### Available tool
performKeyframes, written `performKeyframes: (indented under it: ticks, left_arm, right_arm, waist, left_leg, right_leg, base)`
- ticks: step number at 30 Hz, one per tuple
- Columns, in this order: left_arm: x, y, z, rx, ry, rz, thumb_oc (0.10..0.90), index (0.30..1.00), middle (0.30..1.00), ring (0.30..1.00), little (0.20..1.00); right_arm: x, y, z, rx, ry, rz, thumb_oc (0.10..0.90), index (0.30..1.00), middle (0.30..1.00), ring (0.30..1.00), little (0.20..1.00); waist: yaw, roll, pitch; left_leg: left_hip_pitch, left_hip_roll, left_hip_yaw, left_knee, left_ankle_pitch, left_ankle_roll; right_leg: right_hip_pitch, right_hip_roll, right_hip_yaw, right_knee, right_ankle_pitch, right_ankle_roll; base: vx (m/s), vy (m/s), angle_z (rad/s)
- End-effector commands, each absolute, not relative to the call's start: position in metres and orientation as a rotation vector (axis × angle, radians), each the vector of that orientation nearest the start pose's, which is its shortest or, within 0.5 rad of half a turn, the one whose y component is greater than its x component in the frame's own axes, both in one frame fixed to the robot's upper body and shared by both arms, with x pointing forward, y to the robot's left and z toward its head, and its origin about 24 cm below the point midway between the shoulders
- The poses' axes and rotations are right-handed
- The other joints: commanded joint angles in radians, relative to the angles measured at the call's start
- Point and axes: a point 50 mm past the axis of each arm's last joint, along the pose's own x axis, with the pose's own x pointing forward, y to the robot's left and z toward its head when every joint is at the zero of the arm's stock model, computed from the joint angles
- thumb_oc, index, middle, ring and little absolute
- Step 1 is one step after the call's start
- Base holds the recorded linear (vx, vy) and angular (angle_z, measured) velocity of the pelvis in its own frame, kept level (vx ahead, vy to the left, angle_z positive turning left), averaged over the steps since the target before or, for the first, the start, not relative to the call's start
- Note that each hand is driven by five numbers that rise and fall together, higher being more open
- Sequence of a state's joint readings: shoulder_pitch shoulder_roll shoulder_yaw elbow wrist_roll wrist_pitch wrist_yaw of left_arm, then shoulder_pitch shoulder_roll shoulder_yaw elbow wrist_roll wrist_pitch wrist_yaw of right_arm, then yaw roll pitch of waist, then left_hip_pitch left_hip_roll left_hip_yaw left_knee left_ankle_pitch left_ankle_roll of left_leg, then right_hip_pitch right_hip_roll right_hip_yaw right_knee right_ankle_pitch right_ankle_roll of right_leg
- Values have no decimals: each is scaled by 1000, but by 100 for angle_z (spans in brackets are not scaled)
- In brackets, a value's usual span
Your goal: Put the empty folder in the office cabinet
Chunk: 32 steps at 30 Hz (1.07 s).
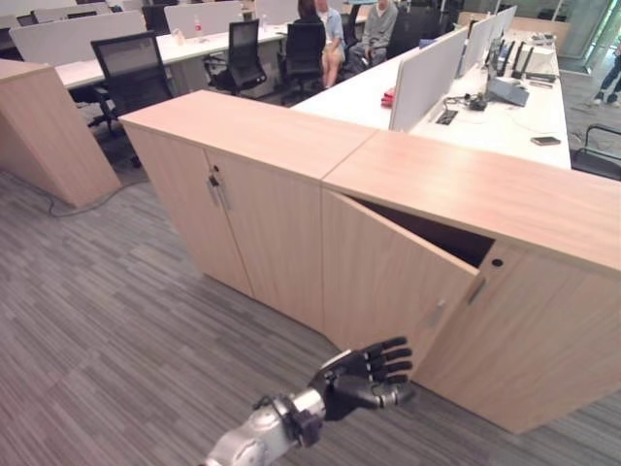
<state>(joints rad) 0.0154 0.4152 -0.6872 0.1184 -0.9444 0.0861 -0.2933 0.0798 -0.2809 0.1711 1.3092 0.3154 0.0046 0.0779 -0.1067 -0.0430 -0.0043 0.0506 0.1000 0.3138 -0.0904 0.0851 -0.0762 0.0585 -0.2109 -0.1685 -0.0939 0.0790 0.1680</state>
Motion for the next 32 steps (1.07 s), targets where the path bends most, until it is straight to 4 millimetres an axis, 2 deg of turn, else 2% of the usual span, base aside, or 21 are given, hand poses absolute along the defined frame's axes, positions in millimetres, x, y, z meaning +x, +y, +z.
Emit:
performKeyframes:
  ticks: [1, 2, 3, 4, 5, 6, 7, 8, 9, 10, 11, 14, 15, 16, 18, 19, 22, 23, 26, 32]
  left_arm:
    - [210, 85, -3, -501, 344, -722, 800, 900, 900, 900, 900]
    - [208, 92, -12, -456, 369, -690, 800, 900, 900, 900, 900]
    - [206, 110, -32, -320, 407, -597, 800, 900, 900, 900, 900]
    - [206, 117, -38, -257, 409, -553, 800, 900, 900, 900, 900]
    - [198, 133, -68, -189, 507, -424, 800, 900, 900, 900, 900]
    - [192, 141, -83, -160, 570, -359, 800, 900, 900, 900, 900]
    - [177, 157, -108, -86, 694, -254, 800, 900, 900, 900, 900]
    - [166, 168, -125, -69, 794, -175, 800, 900, 900, 900, 900]
    - [144, 183, -145, -37, 944, -85, 800, 900, 900, 900, 900]
    - [145, 183, -145, -37, 943, -85, 800, 900, 900, 900, 900]
    - [107, 207, -161, -48, 1129, 56, 800, 900, 900, 900, 900]
    - [94, 222, -163, -114, 1145, 190, 800, 900, 900, 900, 900]
    - [98, 227, -161, -147, 1105, 266, 800, 900, 900, 900, 900]
    - [92, 228, -162, -182, 1120, 304, 800, 900, 900, 900, 900]
    - [83, 230, -164, -212, 1142, 335, 800, 900, 900, 900, 900]
    - [81, 230, -165, -233, 1144, 342, 800, 900, 900, 900, 900]
    - [69, 224, -168, -207, 1181, 323, 800, 900, 900, 900, 900]
    - [69, 224, -168, -207, 1181, 323, 800, 900, 900, 900, 900]
    - [58, 213, -171, -104, 1228, 228, 800, 900, 900, 900, 900]
    - [66, 200, -171, -97, 1196, 161, 800, 900, 900, 900, 900]
  right_arm:
    - [56, -225, -171, 20, 1335, -142, 800, 900, 900, 900, 900]
    - [56, -225, -171, 27, 1336, -147, 800, 900, 900, 900, 900]
    - [55, -225, -171, 47, 1337, -166, 800, 900, 900, 900, 900]
    - [55, -225, -171, 59, 1334, -175, 800, 900, 900, 900, 900]
    - [54, -223, -171, 83, 1325, -191, 800, 900, 900, 900, 900]
    - [53, -222, -172, 91, 1322, -200, 800, 900, 900, 900, 900]
    - [53, -222, -172, 96, 1315, -210, 800, 900, 900, 900, 900]
    - [52, -224, -171, 93, 1317, -215, 800, 900, 900, 900, 900]
    - [51, -225, -171, 84, 1320, -213, 800, 900, 900, 900, 900]
    - [51, -225, -171, 84, 1320, -213, 800, 900, 900, 900, 900]
    - [47, -229, -171, 65, 1336, -199, 800, 900, 900, 900, 900]
    - [48, -231, -170, 65, 1331, -203, 800, 900, 900, 900, 900]
    - [51, -236, -169, 62, 1315, -232, 800, 900, 900, 900, 900]
    - [52, -238, -168, 59, 1315, -240, 800, 900, 900, 900, 900]
    - [54, -240, -168, 51, 1316, -239, 800, 900, 900, 900, 900]
    - [58, -240, -167, 53, 1306, -240, 800, 900, 900, 900, 900]
    - [53, -241, -168, 52, 1332, -247, 800, 900, 900, 900, 900]
    - [53, -241, -168, 51, 1332, -247, 800, 900, 900, 900, 900]
    - [43, -247, -168, 53, 1361, -295, 800, 900, 900, 900, 900]
    - [29, -253, -167, 38, 1418, -316, 800, 900, 900, 900, 900]
  waist:
    - [14, 25, 4]
    - [15, 27, 4]
    - [18, 31, 10]
    - [20, 29, 8]
    - [22, 25, 12]
    - [21, 25, 9]
    - [19, 25, 9]
    - [17, 25, 10]
    - [10, 24, 9]
    - [10, 24, 6]
    - [5, 17, 4]
    - [18, 4, 11]
    - [54, -9, 38]
    - [67, -20, 38]
    - [79, -24, 41]
    - [91, -18, 54]
    - [92, 14, 37]
    - [93, 14, 38]
    - [78, 45, -1]
    - [62, 74, -16]
  left_leg:
    - [28, 23, -84, 3, -121, 9]
    - [28, 28, -83, 3, -118, 6]
    - [35, 40, -81, 3, -115, -2]
    - [30, 45, -82, 3, -109, -5]
    - [34, 61, -83, 3, -101, -15]
    - [28, 68, -82, 3, -93, -21]
    - [26, 84, -82, 3, -81, -30]
    - [27, 95, -81, 3, -73, -37]
    - [35, 113, -80, 3, -64, -46]
    - [30, 113, -80, 3, -62, -46]
    - [54, 135, -74, 9, -53, -56]
    - [32, 151, -96, 110, -57, -53]
    - [-31, 81, -236, 174, -68, -30]
    - [-75, 21, -303, 177, -102, -18]
    - [-132, -33, -363, 186, -98, -16]
    - [-184, -77, -405, 197, -83, -14]
    - [-111, -68, -408, 94, -75, 1]
    - [-107, -68, -407, 90, -74, 1]
    - [-45, -70, -376, 3, -63, 13]
    - [-24, -82, -346, 3, -86, 22]
  right_leg:
    - [-36, 47, -67, 7, -68, 6]
    - [-35, 51, -68, 7, -72, 3]
    - [-27, 62, -65, 7, -82, -4]
    - [-31, 67, -65, 7, -86, -8]
    - [-24, 82, -64, 7, -99, -18]
    - [-28, 91, -63, 7, -104, -24]
    - [-26, 108, -61, 7, -115, -35]
    - [-26, 120, -56, 7, -121, -43]
    - [-19, 141, -45, 7, -132, -56]
    - [-23, 141, -45, 7, -131, -56]
    - [-12, 170, -28, 17, -146, -79]
    - [-5, 187, -14, 34, -164, -103]
    - [12, 185, -18, 29, -169, -114]
    - [11, 174, -20, 29, -166, -110]
    - [16, 168, -15, 26, -163, -108]
    - [16, 168, 1, 30, -160, -107]
    - [22, 182, 23, 26, -159, -102]
    - [24, 182, 24, 26, -159, -102]
    - [25, 173, 27, 7, -148, -86]
    - [34, 150, 29, 7, -149, -69]
  base:
    - [-9, -100, -13]
    - [1, -168, -15]
    - [9, -139, -6]
    - [20, -211, -6]
    - [9, -201, -2]
    - [27, -274, -5]
    - [19, -234, -6]
    - [52, -276, -9]
    - [35, -166, -9]
    - [85, -256, -8]
    - [66, -205, -10]
    - [35, -191, -24]
    - [-13, -115, -46]
    - [10, -71, -36]
    - [46, 43, 6]
    - [22, 98, 12]
    - [54, 103, -42]
    - [76, 91, -71]
    - [80, 143, -34]
    - [30, 131, -8]
